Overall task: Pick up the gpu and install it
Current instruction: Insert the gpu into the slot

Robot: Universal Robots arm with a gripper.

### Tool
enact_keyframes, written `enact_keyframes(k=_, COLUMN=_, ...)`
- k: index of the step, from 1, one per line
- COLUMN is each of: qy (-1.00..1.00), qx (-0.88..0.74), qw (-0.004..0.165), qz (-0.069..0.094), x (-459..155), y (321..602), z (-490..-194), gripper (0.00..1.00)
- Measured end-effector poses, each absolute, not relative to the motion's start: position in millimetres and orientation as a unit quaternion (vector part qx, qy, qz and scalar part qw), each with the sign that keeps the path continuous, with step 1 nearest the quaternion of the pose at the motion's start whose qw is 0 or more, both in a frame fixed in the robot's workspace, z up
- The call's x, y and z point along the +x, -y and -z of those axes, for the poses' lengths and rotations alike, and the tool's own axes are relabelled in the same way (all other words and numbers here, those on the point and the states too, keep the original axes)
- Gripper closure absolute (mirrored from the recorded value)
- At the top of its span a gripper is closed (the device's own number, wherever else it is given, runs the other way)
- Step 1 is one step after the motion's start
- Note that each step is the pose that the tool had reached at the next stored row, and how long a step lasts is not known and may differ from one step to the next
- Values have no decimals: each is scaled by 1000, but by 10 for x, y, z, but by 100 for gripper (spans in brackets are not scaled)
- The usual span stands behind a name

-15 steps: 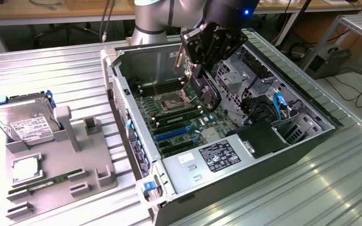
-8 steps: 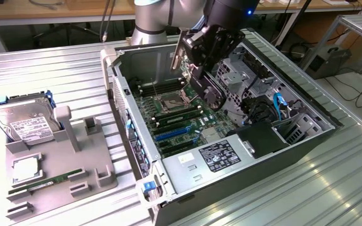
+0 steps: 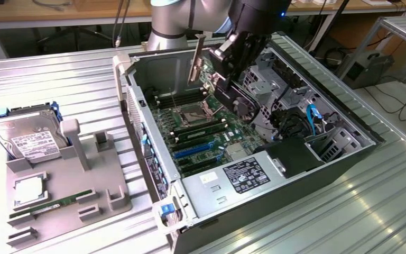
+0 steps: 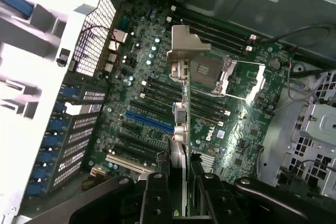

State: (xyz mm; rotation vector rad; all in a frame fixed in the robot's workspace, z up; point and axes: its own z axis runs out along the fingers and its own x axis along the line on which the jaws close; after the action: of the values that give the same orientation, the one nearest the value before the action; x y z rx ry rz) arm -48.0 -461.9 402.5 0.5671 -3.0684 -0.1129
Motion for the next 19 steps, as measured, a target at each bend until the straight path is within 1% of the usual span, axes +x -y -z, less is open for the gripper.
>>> enact_keyframes(k=6, qy=967, qx=253, qw=0, qz=33, x=-479, y=4619, z=-4009, gripper=74)
enact_keyframes(k=19, qy=927, qx=373, qw=-15, qz=28, x=-480, y=4619, z=-3979, gripper=74)
